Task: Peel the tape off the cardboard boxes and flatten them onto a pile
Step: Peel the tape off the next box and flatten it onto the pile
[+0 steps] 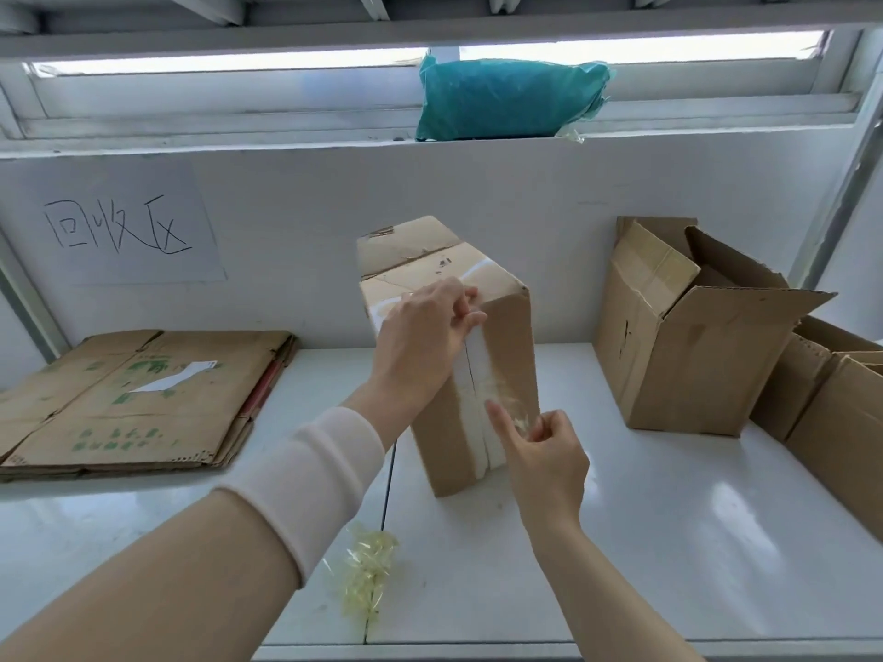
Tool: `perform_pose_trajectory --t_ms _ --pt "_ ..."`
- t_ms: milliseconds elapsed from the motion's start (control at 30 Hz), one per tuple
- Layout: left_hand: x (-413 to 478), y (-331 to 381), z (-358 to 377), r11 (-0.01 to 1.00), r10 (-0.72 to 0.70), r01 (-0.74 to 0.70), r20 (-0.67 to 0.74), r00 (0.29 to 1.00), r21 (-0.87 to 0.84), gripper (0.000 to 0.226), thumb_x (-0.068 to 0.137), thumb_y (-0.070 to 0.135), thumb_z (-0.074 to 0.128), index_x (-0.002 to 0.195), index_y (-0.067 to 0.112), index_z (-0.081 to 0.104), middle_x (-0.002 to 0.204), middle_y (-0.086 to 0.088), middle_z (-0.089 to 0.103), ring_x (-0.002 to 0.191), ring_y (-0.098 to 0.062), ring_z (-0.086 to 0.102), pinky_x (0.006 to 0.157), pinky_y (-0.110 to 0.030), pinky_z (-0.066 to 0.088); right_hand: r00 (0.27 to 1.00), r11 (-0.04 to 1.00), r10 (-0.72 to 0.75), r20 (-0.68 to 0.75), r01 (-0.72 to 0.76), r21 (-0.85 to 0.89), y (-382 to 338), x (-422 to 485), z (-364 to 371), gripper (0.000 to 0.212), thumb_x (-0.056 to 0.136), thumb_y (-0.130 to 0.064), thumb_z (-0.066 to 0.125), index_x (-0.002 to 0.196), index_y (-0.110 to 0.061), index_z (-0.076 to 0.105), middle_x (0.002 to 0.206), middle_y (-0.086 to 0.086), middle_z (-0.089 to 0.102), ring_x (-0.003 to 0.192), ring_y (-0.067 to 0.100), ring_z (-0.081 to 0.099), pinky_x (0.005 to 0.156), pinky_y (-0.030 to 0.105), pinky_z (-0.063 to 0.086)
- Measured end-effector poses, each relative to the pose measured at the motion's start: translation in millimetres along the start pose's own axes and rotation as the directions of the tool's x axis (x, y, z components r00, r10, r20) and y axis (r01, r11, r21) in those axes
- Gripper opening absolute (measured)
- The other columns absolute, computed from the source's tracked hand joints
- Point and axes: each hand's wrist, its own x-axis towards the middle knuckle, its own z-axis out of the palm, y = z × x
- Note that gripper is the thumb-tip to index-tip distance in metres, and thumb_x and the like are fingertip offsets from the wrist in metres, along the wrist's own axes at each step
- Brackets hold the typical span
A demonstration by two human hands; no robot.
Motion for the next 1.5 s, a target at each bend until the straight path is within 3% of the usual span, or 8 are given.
perform_pose_trajectory --t_ms 233,367,600,733,933,1267,1400,1500 --pt "-7 -34 -57 0.87 -0.492 0.386 -0.472 0.731 -0.307 0.03 0.093 0.028 0.054 0.095 -0.002 0.058 0.085 -0.003 0.053 0.079 -0.016 0.048 0.063 -0.009 0.029 0.963 0.987 -0.086 -0.254 0.118 0.113 -18 20 -13 0.023 0.085 -0.015 0.062 0.075 -0.011 0.042 0.067 0.001 0.046 0.062 0.019 0.045 0.061 0.024 0.038" --pt "-27 -60 -65 0.739 -0.673 0.487 -0.466 0.574 -0.466 0.03 0.093 0.032 0.053 0.096 0.002 0.057 0.09 -0.007 0.054 0.083 -0.017 0.049 0.067 -0.015 0.03 0.919 0.945 -0.266 -0.29 0.308 0.109 -42 20 -11 0.02 0.088 -0.015 0.059 0.101 -0.017 0.044 0.087 -0.001 0.054 0.08 0.018 0.058 0.072 0.031 0.048" --pt "-60 -59 -68 0.552 -0.827 0.475 -0.375 0.419 -0.685 0.026 0.091 0.038 0.055 0.072 0.022 0.046 0.072 0.005 0.052 0.077 -0.018 0.053 0.076 -0.028 0.044 0.642 0.598 -0.765 -0.049 0.68 -0.423 -58 -23 39 0.038 0.077 -0.051 0.057 0.101 -0.022 0.059 0.1 0.003 0.058 0.099 0.021 0.045 0.084 0.035 0.041" --pt "-71 -65 -80 0.552 -0.832 0.452 -0.431 0.348 -0.701 0.024 0.092 0.037 0.053 0.082 0.016 0.051 0.073 0.008 0.052 0.073 -0.014 0.054 0.074 -0.027 0.042 0.646 0.634 -0.759 -0.084 0.703 -0.324 -62 -17 43 0.009 0.082 -0.022 0.064 0.082 -0.013 0.064 0.08 0.004 0.06 0.08 0.025 0.053 0.063 0.032 0.047" --pt "-79 -110 -111 0.468 -0.884 0.421 -0.419 0.208 -0.777 0.027 0.091 0.039 0.056 0.093 0.013 0.052 0.095 -0.007 0.059 0.088 -0.024 0.058 0.087 -0.036 0.049 0.896 0.946 -0.29 -0.336 0.321 0.041 -66 28 -3 0.02 0.089 -0.02 0.059 0.103 -0.008 0.05 0.085 -0.004 0.059 0.076 0.021 0.06 0.069 0.028 0.042" --pt "-85 -147 -153 0.519 -0.852 0.34 -0.507 0.132 -0.784 0.027 0.091 0.041 0.051 0.087 0.014 0.049 0.097 -0.011 0.057 0.086 -0.021 0.054 0.093 -0.041 0.048 0.9 0.977 -0.206 -0.385 0.212 -0.025 -66 59 -8 0.016 0.091 -0.009 0.05 0.107 -0.006 0.052 0.081 -0.002 0.058 0.083 0.031 0.061 0.078 0.038 0.045" --pt "-87 -166 -177 0.492 -0.869 0.237 -0.49 0.072 -0.838 0.023 0.089 0.042 0.052 0.075 0.026 0.044 0.091 -0.001 0.06 0.086 -0.017 0.062 0.09 -0.038 0.053 0.753 0.771 -0.632 -0.183 0.587 -0.248 -43 10 12 0.012 0.09 -0.012 0.052 0.093 -0.006 0.062 0.078 0.006 0.062 0.072 0.018 0.051 0.065 0.018 0.031" --pt "-90 -178 -192 0.526 -0.847 0.189 -0.53 0.037 -0.829 0.023 0.089 0.04 0.052 0.075 0.026 0.042 0.085 0.004 0.059 0.087 -0.015 0.066 0.087 -0.04 0.054 0.496 0.424 -0.832 0.249 0.858 -0.29 -7 -40 34 0.007 0.081 -0.009 0.062 0.083 -0.007 0.067 0.074 0.003 0.064 0.072 0.02 0.054 0.062 0.021 0.044"
